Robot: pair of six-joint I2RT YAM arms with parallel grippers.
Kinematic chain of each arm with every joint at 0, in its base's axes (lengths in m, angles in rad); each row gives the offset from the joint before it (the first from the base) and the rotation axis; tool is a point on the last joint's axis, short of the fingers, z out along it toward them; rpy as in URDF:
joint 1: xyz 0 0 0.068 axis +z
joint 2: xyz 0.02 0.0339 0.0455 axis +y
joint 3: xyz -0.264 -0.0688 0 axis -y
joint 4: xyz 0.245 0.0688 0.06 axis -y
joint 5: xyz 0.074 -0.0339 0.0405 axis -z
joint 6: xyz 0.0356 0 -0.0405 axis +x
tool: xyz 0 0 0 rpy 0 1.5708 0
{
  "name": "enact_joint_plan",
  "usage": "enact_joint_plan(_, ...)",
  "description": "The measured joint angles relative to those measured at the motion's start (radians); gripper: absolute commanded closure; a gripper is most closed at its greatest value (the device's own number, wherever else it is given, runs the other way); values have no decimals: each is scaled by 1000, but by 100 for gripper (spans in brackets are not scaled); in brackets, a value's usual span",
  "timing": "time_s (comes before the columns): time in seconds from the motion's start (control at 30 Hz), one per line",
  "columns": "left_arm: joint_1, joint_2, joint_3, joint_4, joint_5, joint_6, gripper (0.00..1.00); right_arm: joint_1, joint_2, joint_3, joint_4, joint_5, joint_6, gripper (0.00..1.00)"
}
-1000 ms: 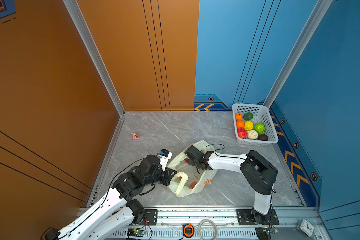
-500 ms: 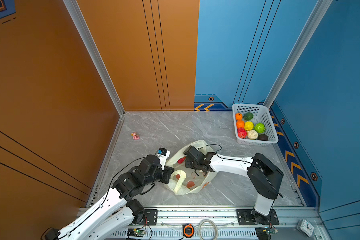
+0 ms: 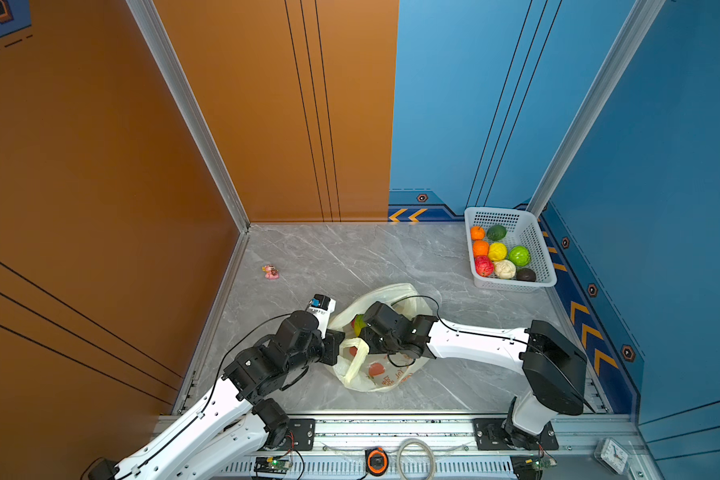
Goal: Untie the knot of the plastic bag and take out the fruit
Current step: 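Lift the green papaya out of the bag toward the basket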
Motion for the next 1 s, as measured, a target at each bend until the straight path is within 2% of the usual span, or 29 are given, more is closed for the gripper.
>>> enact_joint_plan(0.23, 0, -5, 0, 0, -9, 0, 100, 24, -96, 0, -84, -50, -48, 60)
enact_joint_plan(0.53, 1, -11, 0, 0, -18, 2, 100, 63, -214, 0, -219, -47, -70, 60)
enact_joint_plan(0.87, 3, -16, 0, -1, -18, 11, 100, 61, -356, 46, -372, -12, -74, 60)
enact_joint_plan(1.0, 3, -16, 0, -1, -19, 11, 100, 26, -428, 56, -426, -9, -74, 60)
